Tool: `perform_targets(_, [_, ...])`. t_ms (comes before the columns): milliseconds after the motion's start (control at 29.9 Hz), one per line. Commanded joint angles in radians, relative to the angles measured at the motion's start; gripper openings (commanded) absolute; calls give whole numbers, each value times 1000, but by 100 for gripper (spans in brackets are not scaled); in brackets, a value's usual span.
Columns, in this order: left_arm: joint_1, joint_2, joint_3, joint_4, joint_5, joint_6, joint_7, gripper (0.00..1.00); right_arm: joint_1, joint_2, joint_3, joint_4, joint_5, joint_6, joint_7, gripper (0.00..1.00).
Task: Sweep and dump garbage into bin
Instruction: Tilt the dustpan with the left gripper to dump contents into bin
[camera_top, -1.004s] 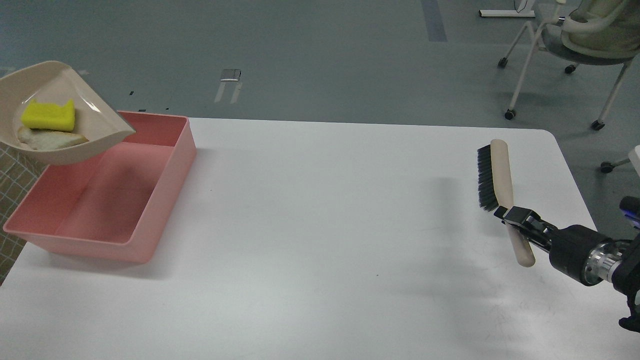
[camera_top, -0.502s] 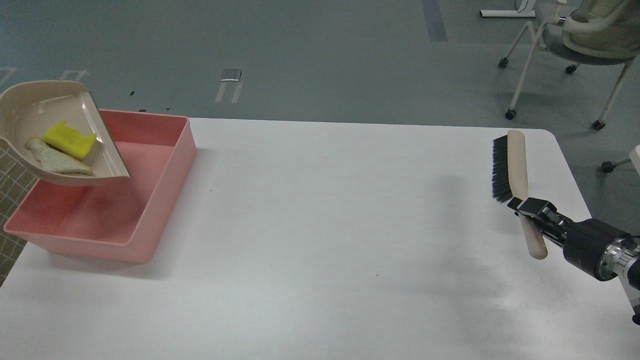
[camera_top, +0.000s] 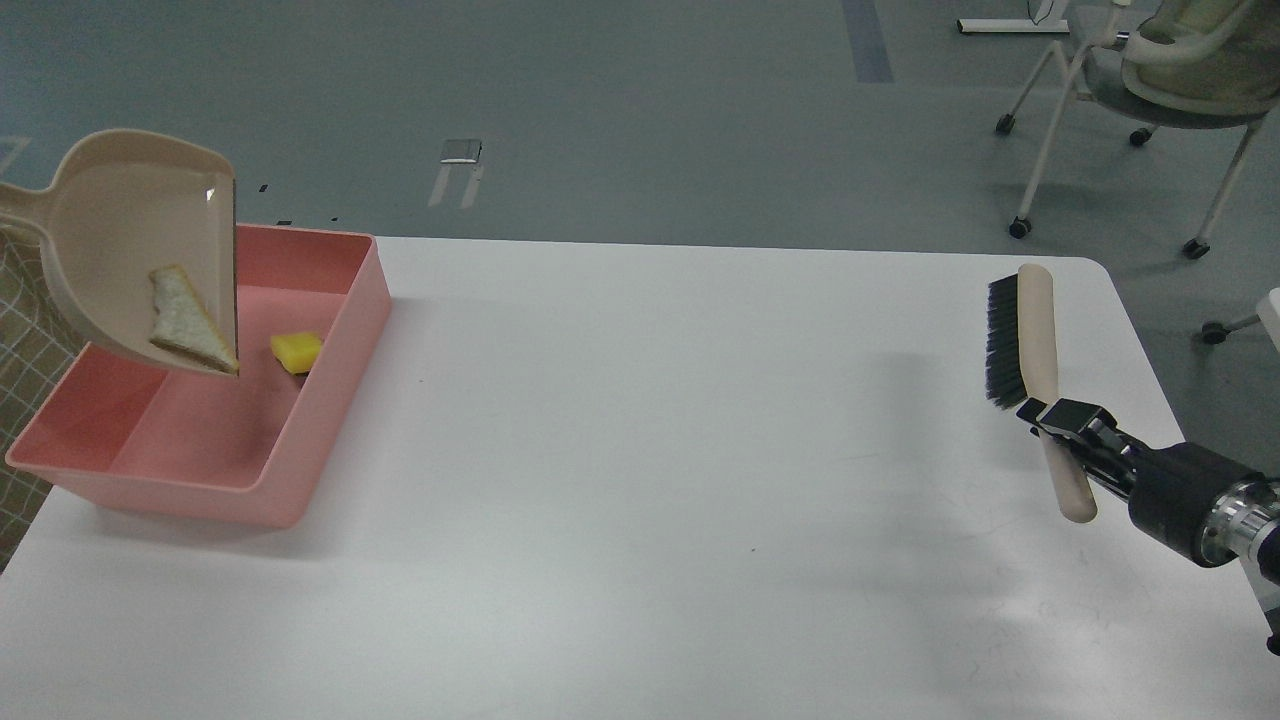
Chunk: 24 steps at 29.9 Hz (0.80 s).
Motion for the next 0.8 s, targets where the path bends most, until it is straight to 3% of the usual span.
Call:
perform_targets(0, [2,56,2,-2,13,1,-5,6,-4,1,13,3,2,0,1,14])
perform_targets(234, [-4,55,-8,7,35,15,-23,6,-22,1,35,3,4,0,9,14])
perform_targets(502, [-145,-3,4,7,-206,11,-12,5,-43,-2,59,2,2,0,9,14])
perform_targets(669, [-205,-120,5,-4,-307,-49,-3,5,-50,-11,68,2,-1,0,9,14])
perform_targets(769, [-330,-296,54,-33,-313,-141,52,5,-57,-14,71,-1,-5,0,4,14])
